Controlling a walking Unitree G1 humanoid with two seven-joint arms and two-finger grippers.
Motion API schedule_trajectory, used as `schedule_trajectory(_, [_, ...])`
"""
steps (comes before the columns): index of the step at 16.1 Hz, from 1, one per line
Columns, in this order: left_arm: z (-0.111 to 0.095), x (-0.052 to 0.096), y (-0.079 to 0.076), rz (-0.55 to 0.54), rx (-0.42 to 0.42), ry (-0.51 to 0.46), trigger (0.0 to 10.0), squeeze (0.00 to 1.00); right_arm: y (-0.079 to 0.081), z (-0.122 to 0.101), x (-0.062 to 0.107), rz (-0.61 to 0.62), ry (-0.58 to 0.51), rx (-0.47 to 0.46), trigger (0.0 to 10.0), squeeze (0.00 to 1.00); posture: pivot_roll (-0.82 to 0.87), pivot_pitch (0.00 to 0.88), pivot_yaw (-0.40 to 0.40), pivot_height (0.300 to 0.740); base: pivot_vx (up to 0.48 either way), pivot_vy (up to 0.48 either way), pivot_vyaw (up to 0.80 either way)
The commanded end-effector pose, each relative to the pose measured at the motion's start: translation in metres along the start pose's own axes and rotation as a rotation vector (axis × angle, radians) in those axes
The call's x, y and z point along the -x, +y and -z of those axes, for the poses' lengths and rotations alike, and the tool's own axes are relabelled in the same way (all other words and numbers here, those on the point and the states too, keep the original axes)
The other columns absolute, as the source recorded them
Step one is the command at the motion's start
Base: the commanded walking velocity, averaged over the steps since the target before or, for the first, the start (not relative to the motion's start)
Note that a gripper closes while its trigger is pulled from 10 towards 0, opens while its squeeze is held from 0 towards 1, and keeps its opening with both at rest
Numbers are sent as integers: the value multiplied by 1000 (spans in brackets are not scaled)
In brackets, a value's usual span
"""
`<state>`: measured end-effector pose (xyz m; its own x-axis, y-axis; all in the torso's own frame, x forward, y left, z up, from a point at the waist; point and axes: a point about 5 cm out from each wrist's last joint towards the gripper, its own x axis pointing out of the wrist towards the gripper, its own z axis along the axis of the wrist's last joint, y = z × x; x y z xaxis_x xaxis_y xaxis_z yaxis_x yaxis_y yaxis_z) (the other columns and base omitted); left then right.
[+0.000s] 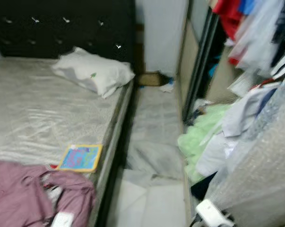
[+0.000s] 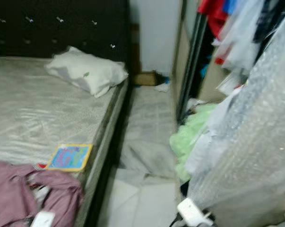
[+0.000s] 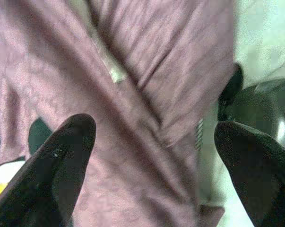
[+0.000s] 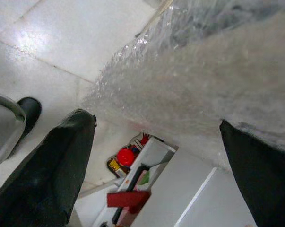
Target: Clean up the room
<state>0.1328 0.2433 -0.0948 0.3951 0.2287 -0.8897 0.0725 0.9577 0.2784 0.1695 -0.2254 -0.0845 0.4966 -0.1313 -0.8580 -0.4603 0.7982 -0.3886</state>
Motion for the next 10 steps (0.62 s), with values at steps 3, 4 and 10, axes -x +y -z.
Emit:
schedule_trajectory(3, [12, 1, 6, -10, -7, 37, 10000, 0, -3, -16, -2, -4, -51, 9, 10000, 0, -26, 0, -30, 740, 0, 0, 642])
schedule_trajectory(4, [12, 1, 6, -9, -6, 37, 10000, 0, -2, -16, -2, -9, -52, 10, 10000, 0, -26, 0, -30, 740, 0, 0, 600])
schedule_trajectory(10, [11, 1, 5, 13, -2, 29, 10000, 0, 5, -14, -1, -40, -46, 8, 10000, 0, -26, 0, -29, 740, 0, 0, 72])
